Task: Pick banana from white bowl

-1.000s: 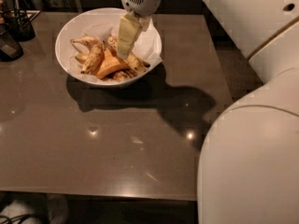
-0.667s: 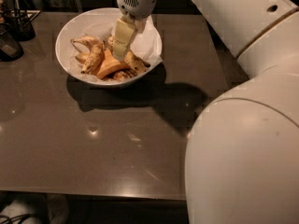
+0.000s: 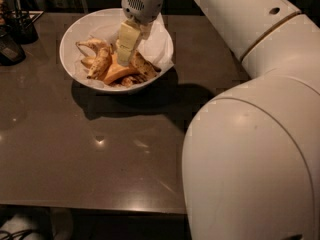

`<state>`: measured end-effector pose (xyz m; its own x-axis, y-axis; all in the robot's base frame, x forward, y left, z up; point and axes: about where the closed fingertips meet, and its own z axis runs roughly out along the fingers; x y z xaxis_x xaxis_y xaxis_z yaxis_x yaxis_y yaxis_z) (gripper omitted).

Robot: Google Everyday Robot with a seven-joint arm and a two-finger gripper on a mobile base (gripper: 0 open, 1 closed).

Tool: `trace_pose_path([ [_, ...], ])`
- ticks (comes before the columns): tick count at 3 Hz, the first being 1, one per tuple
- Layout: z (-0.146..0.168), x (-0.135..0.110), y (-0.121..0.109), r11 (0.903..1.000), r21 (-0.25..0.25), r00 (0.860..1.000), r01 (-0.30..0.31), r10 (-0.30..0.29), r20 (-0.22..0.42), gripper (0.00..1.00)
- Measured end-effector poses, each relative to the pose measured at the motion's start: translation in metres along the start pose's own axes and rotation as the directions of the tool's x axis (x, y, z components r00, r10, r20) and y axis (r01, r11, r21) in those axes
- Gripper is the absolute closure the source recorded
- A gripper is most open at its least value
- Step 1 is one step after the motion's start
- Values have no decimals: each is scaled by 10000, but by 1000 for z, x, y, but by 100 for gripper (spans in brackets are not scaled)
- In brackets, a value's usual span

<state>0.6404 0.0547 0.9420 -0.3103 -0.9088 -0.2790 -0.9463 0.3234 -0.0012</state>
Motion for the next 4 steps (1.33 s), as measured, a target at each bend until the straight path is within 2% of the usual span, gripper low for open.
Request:
trace_pose_path([
  [2,22,1,-8,9988,-372,9994,-307,300,-181,22],
  [3,32,2,-8,9989,-360,9988,-303,288,-407,41],
  [4,35,-7,-14,9994,-182,9995,-290,288,-96,65],
])
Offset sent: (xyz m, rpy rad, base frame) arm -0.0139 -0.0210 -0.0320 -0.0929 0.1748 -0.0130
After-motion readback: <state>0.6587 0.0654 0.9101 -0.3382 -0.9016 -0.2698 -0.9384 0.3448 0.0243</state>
